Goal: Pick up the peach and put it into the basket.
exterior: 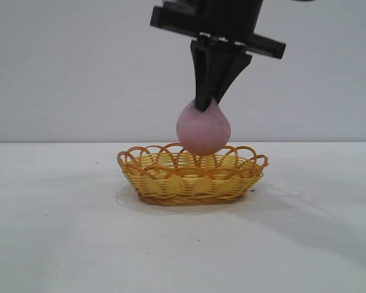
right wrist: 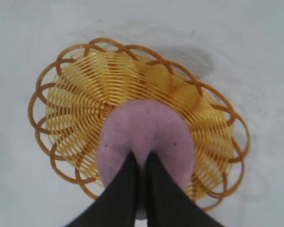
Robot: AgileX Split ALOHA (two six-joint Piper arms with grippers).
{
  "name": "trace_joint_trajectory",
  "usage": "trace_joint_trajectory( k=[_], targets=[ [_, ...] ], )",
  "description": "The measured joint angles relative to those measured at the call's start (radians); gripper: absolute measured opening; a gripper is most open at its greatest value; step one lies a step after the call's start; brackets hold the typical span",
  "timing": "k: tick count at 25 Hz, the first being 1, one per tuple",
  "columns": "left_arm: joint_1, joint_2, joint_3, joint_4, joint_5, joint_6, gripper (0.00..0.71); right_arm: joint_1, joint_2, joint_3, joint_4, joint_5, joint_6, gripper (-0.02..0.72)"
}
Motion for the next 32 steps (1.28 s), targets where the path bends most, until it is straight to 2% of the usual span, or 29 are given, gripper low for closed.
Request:
trace_joint_trajectory(
  k=[6, 11, 12, 14, 27, 32],
  targets=[
    [0.000, 0.000, 0.000, 0.000, 0.000, 0.000, 0.524, 0.000, 0.002, 0.000, 0.002, 0.000, 0.000, 0.321],
    [0.000, 0.000, 0.000, 0.000, 0.000, 0.000, 0.524, -0.015, -0.017, 0.000, -0.010, -0.001, 0.000, 0.316],
    [0.000, 0.000, 0.000, 0.000, 0.000, 0.000, 0.524, -0.026, -0.029, 0.000, -0.017, -0.001, 0.000, 0.357],
    [0.000, 0.000, 0.000, 0.000, 0.000, 0.000, 0.524, -0.057, -0.063, 0.000, -0.031, 0.001, 0.000, 0.342],
    [0.000, 0.000, 0.000, 0.000, 0.000, 0.000, 0.524, -0.409, -0.149, 0.000, -0.108, 0.094, 0.000, 0.342],
    [0.000, 0.000, 0.000, 0.000, 0.000, 0.000, 0.524, -0.507, -0.149, 0.000, -0.123, 0.154, 0.000, 0.342]
  ],
)
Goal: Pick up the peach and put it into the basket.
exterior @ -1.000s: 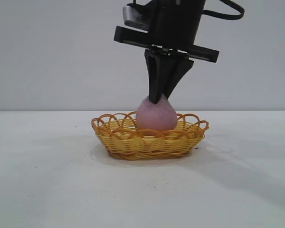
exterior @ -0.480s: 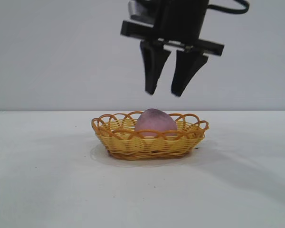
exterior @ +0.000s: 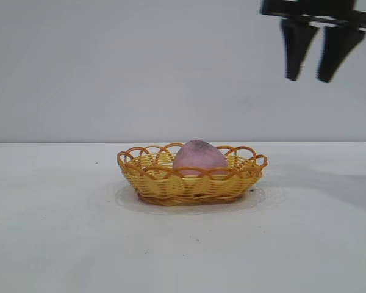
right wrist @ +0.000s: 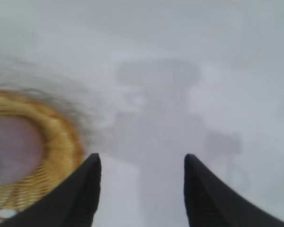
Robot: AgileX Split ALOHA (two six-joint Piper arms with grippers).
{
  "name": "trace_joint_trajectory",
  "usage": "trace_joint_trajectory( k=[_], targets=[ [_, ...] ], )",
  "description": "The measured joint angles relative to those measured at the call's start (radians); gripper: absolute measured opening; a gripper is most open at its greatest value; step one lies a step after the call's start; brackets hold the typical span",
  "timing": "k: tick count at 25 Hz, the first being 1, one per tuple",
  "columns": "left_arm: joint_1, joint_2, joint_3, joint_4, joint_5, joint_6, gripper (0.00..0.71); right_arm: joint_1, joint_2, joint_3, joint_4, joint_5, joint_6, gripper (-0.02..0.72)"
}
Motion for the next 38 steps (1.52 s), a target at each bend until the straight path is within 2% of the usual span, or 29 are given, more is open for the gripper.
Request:
trace_joint_trajectory(
  k=[11, 20, 30, 38],
  targets=[
    [0.000, 0.000, 0.000, 0.000, 0.000, 0.000, 0.524, -0.035, -0.113, 0.000, 0.000, 0.147, 0.000, 0.342],
    [0.000, 0.000, 0.000, 0.000, 0.000, 0.000, 0.524, -0.035, -0.344, 0.036, -0.010, 0.166, 0.002, 0.342],
    [0.000, 0.000, 0.000, 0.000, 0.000, 0.000, 0.524, -0.035, -0.732, 0.378, -0.015, 0.174, 0.002, 0.342],
    [0.000, 0.000, 0.000, 0.000, 0.000, 0.000, 0.524, -0.035, -1.150, 0.678, -0.023, 0.182, 0.002, 0.342]
  ],
)
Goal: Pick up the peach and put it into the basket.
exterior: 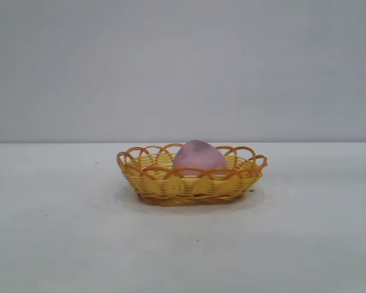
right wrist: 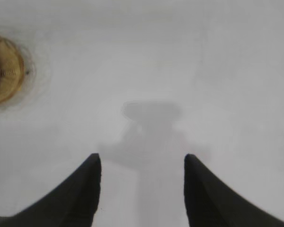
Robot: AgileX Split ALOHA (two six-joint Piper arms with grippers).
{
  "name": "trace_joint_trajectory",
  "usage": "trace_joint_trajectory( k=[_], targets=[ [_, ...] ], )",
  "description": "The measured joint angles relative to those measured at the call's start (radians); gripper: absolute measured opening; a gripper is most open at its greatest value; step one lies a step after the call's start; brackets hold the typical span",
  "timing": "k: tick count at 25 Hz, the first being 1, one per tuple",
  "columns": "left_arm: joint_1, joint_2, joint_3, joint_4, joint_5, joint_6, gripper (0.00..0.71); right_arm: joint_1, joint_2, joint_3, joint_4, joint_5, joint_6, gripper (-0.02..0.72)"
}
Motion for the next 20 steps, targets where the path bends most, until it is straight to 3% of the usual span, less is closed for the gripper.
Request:
trace_joint_trajectory(
  k=[11, 15, 20],
  targets=[
    [0.017, 0.000, 0.000, 0.000, 0.000, 0.000, 0.524, 0.000, -0.569, 0.254, 0.000, -0.001, 0.002, 0.342],
    [0.052, 0.000, 0.000, 0.000, 0.000, 0.000, 0.524, 0.000, -0.690, 0.295, 0.000, -0.017, -0.002, 0.342],
    [0.055, 0.000, 0.000, 0.000, 0.000, 0.000, 0.524, 0.000, -0.733, 0.321, 0.000, -0.080, -0.006, 0.342]
  ],
)
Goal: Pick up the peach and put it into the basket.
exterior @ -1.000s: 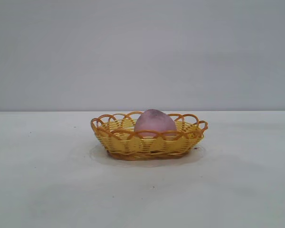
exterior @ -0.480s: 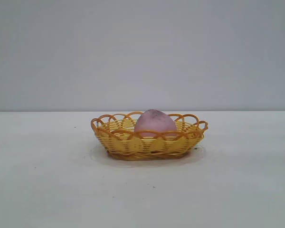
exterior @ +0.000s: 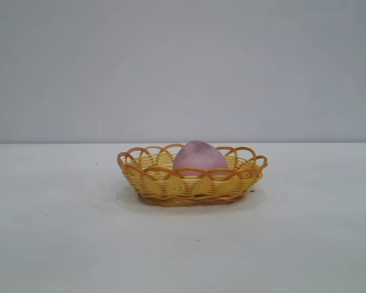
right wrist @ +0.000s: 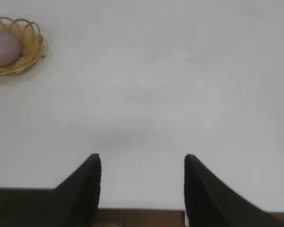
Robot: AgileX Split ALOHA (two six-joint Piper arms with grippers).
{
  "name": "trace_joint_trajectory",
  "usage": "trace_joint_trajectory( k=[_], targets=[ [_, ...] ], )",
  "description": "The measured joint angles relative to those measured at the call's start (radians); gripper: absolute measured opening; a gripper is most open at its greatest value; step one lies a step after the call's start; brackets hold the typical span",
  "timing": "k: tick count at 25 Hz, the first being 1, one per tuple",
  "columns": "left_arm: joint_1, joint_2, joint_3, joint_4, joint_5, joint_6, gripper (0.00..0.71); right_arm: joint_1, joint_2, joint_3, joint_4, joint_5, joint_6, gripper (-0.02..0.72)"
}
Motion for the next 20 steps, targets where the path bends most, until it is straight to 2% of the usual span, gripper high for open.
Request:
trace_joint_trajectory(
  k=[4, 20],
  targets=[
    [0.000, 0.000, 0.000, 0.000, 0.000, 0.000, 0.524, 0.000, 0.000, 0.015, 0.000, -0.026, -0.002, 0.342],
    [0.000, 0.000, 0.000, 0.000, 0.000, 0.000, 0.524, 0.000, 0.000, 0.015, 0.000, -0.028, -0.002, 0.342]
  ],
)
